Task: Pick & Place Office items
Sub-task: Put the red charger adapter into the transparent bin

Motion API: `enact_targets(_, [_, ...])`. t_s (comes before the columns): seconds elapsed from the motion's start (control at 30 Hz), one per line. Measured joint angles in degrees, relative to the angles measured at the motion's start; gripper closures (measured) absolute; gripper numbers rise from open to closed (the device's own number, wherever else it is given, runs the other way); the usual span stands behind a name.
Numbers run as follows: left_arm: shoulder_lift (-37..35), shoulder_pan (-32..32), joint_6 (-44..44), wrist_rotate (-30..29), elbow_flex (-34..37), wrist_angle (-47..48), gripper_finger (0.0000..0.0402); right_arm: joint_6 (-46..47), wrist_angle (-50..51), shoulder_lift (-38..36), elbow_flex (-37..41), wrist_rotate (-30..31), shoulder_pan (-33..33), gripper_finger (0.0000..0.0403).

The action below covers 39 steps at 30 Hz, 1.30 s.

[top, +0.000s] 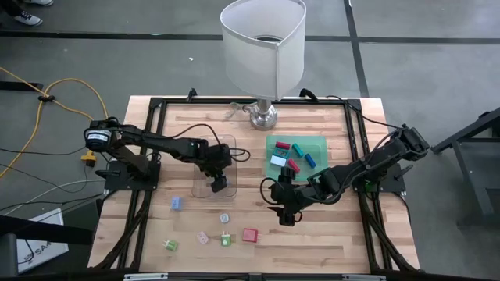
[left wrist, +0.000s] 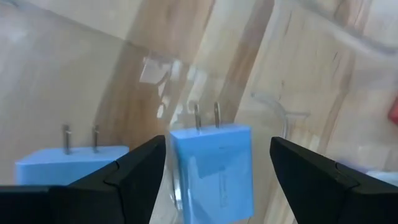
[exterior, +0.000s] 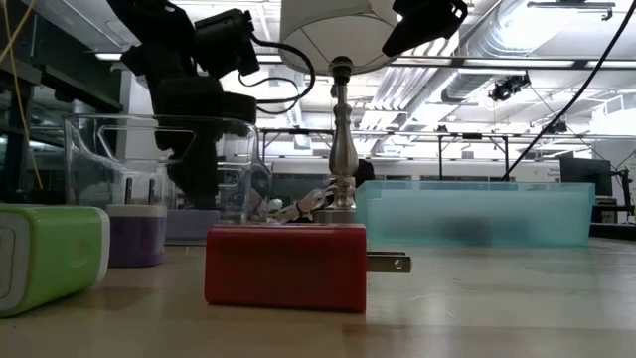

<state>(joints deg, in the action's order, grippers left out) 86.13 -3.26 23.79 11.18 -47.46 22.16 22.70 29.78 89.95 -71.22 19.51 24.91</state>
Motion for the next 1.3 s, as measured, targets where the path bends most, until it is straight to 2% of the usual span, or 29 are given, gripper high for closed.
enact_targets(0.33, [-7.89,-2.87,-0.04,1.42,-0.02,-0.18,0.0119,0.02,0.02,0.00,0.02,-0.24,0.00,0.0105])
enact_targets(0.43, [-10.79,-2.82,-1.36,3.51,-0.02,-1.14,0.0119,0.00,0.04,0.00,0.02,-0.24,0.00,0.0105])
enact_targets(0.57, [-14.77,-1.80,-1.95,6.49,-0.02,-2.98,0.0119,0.02,0.04,0.00,0.02,-0.24,0.00,0.0105])
enact_targets(0.87, [-21.45,4.13,-6.86,7.36,-0.04,-11.30,0.0119,0.05,0.04,0.06,0.02,-0.22,0.00,0.0105])
enact_targets(1.0, [-23.21,7.29,-7.48,6.20,-0.09,-14.44,0.0119,0.02,0.19,0.48,0.02,-0.47,0.00,0.0105])
enact_targets(1.1, [-23.70,9.45,-7.45,3.65,-0.09,-14.49,0.0119,0.02,-0.05,1.24,-0.02,-2.09,-0.02,0.0105])
enact_targets(1.3, [-23.68,14.29,-7.58,-1.80,-0.09,-14.47,0.0119,-0.57,-0.56,2.92,-0.09,-1.50,0.92,0.0105])
